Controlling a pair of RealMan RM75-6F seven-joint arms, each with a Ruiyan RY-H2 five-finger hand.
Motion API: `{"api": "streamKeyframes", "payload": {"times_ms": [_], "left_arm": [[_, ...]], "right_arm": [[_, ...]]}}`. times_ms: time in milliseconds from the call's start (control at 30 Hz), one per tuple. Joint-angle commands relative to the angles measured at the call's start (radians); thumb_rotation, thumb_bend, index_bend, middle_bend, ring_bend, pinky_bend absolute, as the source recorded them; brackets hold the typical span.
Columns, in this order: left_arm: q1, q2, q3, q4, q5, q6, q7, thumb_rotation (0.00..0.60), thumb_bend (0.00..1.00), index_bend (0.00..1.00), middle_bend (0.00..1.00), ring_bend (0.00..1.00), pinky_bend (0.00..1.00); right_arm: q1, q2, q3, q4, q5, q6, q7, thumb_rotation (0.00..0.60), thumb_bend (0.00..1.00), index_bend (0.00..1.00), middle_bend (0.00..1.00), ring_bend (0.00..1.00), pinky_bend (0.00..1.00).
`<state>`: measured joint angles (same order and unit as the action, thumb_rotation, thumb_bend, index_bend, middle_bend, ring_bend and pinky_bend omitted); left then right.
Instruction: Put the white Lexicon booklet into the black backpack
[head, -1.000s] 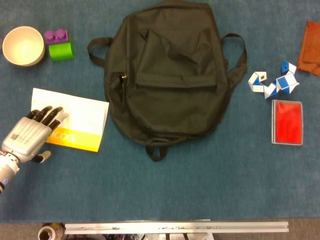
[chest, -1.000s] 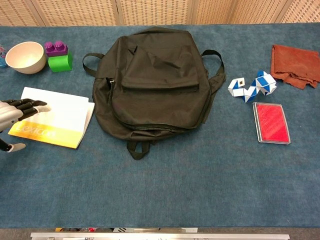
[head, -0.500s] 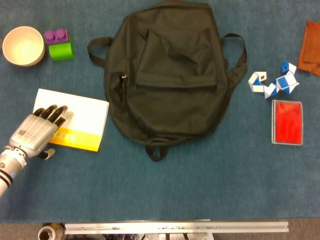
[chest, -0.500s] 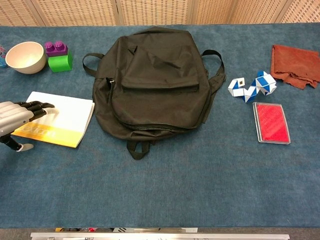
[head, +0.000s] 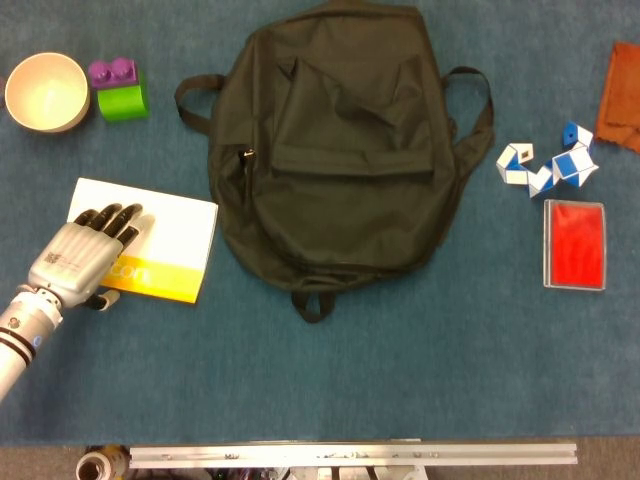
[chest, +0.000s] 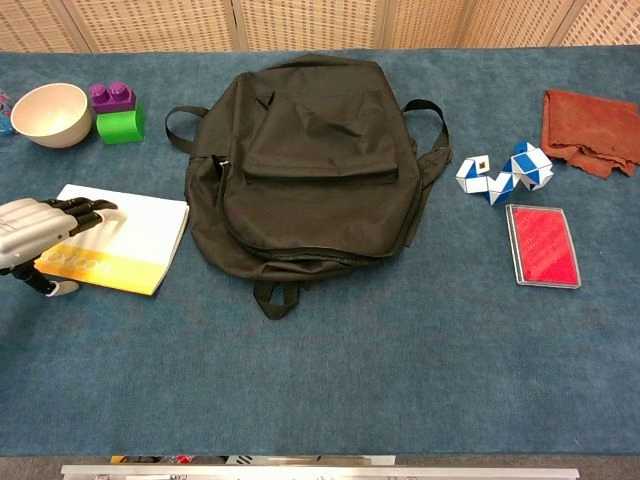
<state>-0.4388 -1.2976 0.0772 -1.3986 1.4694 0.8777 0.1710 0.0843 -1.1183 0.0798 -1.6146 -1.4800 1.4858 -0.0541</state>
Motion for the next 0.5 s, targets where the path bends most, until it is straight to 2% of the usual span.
{"api": "streamKeyframes", "payload": {"times_ms": [33, 167, 300, 500], "left_arm": [[-0.005, -0.003, 0.000, 0.001, -0.004, -0.003, 0.001, 0.600, 0.23, 0.01, 0.04, 0.06, 0.14], [-0.006, -0.015, -0.004, 0.004, -0.009, 0.006, -0.013, 0.600, 0.23, 0.04, 0.07, 0.07, 0.14], [-0.004, -0.035, -0.010, 0.022, -0.002, 0.027, -0.060, 0.600, 0.23, 0.11, 0.12, 0.13, 0.14], [0.010, -0.067, -0.025, 0.067, 0.031, 0.107, -0.149, 0.600, 0.25, 0.20, 0.22, 0.21, 0.17]], "right_arm": [[-0.001, 0.000, 0.000, 0.002, 0.001, 0.001, 0.002, 0.600, 0.19, 0.19, 0.32, 0.27, 0.40], [-0.004, 0.003, 0.000, 0.005, 0.004, 0.002, 0.005, 0.600, 0.19, 0.19, 0.32, 0.27, 0.40], [-0.007, 0.003, 0.001, 0.008, 0.004, 0.007, 0.011, 0.600, 0.19, 0.19, 0.32, 0.27, 0.40], [-0.011, 0.003, 0.002, 0.014, 0.005, 0.011, 0.017, 0.600, 0.19, 0.19, 0.32, 0.27, 0.40]]}}
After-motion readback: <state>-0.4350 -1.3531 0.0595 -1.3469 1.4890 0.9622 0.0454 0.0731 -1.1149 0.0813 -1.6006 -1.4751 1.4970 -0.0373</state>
